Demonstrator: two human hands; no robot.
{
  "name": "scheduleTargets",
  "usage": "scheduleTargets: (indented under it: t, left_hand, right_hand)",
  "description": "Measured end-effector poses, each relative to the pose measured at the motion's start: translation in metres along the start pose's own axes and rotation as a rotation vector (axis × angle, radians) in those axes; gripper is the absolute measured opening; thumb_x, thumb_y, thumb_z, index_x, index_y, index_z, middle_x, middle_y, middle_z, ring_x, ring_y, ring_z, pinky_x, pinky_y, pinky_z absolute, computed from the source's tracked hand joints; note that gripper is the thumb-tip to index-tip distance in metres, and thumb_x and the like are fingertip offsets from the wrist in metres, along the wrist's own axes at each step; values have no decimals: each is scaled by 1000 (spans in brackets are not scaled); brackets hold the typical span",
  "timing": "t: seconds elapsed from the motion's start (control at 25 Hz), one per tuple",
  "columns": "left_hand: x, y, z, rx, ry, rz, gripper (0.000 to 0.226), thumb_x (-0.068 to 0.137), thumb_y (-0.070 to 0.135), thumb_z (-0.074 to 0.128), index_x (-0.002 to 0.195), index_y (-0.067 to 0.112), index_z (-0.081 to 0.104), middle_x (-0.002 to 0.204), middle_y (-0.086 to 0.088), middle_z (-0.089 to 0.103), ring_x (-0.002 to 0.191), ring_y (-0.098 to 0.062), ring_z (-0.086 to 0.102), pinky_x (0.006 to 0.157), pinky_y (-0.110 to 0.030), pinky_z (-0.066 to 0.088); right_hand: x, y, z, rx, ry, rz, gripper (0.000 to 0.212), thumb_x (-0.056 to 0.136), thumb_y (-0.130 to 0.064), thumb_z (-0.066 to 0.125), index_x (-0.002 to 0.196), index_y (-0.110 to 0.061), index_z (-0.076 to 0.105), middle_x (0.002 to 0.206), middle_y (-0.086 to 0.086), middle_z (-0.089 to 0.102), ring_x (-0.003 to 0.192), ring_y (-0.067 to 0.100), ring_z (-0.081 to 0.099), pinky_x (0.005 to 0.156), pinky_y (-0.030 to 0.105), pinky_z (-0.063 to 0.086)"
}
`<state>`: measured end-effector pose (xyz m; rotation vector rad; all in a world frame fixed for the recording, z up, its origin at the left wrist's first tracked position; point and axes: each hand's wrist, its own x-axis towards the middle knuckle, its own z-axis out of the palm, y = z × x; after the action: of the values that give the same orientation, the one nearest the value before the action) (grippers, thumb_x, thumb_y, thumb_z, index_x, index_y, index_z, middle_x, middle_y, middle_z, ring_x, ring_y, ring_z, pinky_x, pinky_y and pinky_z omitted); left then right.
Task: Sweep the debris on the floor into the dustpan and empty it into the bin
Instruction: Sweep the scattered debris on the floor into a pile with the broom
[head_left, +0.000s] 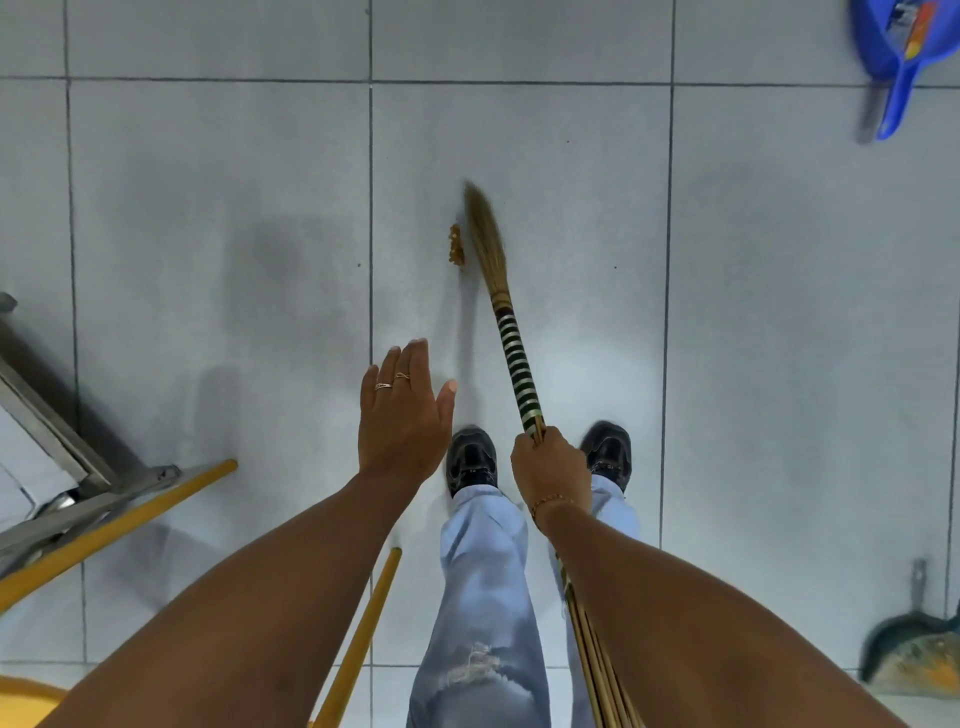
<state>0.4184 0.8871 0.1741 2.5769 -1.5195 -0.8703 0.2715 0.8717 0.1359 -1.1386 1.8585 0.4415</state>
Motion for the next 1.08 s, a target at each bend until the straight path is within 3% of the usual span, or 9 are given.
scheduleTargets:
  t: [0.24, 0.36, 0.48, 0.64, 0.8, 0.92, 1.0, 1.08]
  left_hand:
    - [-16, 38, 3, 57, -24, 42, 52, 95, 30, 42, 139, 3, 32, 141, -18, 45, 137, -32, 34, 115, -44, 22]
    - [-20, 68, 10, 99, -25, 62, 53, 96, 32, 41, 138, 2, 33, 140, -20, 47, 136, -33, 35, 114, -46, 24]
    - [-24, 116, 21, 146, -26, 103, 57, 92, 38, 32, 132, -2, 42, 128, -25, 58, 125, -37, 49, 106, -50, 36]
    - [-34, 190, 30, 133, -19, 90, 57, 91, 37, 35, 129, -3, 44, 123, -27, 60, 119, -40, 54, 102, -51, 40]
    - [-41, 249, 37, 130, -26, 135, 53, 94, 32, 44, 134, -2, 38, 132, -26, 53, 127, -39, 46, 108, -50, 33]
    - [-39, 291, 39, 143, -41, 176, 52, 95, 33, 42, 134, -2, 38, 131, -26, 54, 126, -38, 47, 108, -50, 34]
    - [-34, 315, 34, 166, -40, 223, 55, 93, 38, 35, 132, -1, 42, 126, -25, 58, 122, -37, 51, 106, -49, 36]
    - [-19, 336, 28, 177, -58, 245, 53, 95, 37, 36, 133, 1, 40, 129, -24, 56, 125, -35, 48, 108, -47, 33]
  right_hand:
    - [-14, 32, -34, 80, 102, 9, 36, 89, -34, 43, 105, -7, 58, 94, 13, 68, 87, 31, 64, 80, 42, 55]
    - [-6, 37, -64, 152, 108, 16, 44, 93, -43, 43, 110, -5, 57, 100, 15, 68, 92, 34, 65, 82, 39, 54]
    - [10, 55, -113, 143, 72, -5, 49, 96, -48, 40, 116, -6, 54, 108, 15, 66, 99, 33, 64, 74, 32, 46]
    - [29, 84, -180, 148, 23, -49, 45, 96, -42, 47, 117, -4, 57, 113, 15, 66, 102, 31, 63, 73, 29, 44]
    - [39, 113, -234, 190, -18, -56, 37, 95, -29, 52, 120, -2, 54, 118, 16, 64, 108, 32, 61, 82, 33, 48]
    - [45, 137, -272, 216, 12, -59, 34, 93, -22, 49, 122, -5, 48, 112, 14, 63, 97, 32, 61, 81, 35, 49]
    - [49, 147, -292, 246, 43, -44, 35, 92, -32, 49, 118, -9, 49, 99, 10, 62, 88, 30, 62, 77, 34, 49]
    - [56, 146, -316, 257, 73, 5, 45, 91, -50, 46, 113, -11, 54, 99, 9, 63, 94, 32, 63, 76, 33, 46]
